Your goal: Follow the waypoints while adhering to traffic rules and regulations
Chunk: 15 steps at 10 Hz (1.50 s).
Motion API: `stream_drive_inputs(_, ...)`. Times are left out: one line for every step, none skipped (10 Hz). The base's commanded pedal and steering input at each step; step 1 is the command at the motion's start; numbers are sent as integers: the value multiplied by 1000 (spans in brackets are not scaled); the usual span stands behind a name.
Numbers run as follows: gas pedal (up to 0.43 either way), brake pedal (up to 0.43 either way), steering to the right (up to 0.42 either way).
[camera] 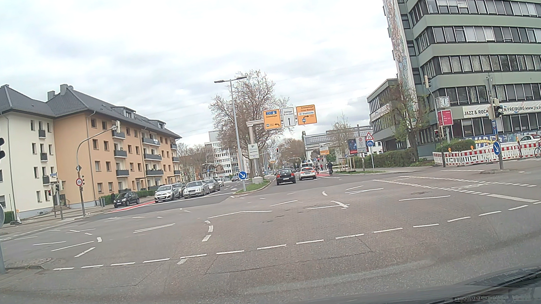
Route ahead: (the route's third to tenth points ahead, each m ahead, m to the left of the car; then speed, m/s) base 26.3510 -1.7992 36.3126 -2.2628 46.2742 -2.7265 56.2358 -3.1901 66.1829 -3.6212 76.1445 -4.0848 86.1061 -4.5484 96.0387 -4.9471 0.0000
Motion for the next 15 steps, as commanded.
stream_drive_inputs(0,201,-19)
stream_drive_inputs(0,201,-19)
stream_drive_inputs(0,201,-19)
stream_drive_inputs(0,201,-19)
stream_drive_inputs(0,201,-19)
stream_drive_inputs(0,201,-20)
stream_drive_inputs(0,201,-20)
stream_drive_inputs(0,201,-20)
stream_drive_inputs(0,201,-20)
stream_drive_inputs(0,201,-20)
stream_drive_inputs(0,201,-20)
stream_drive_inputs(0,201,-20)
stream_drive_inputs(0,201,-20)
stream_drive_inputs(0,201,-20)
stream_drive_inputs(0,201,-20)
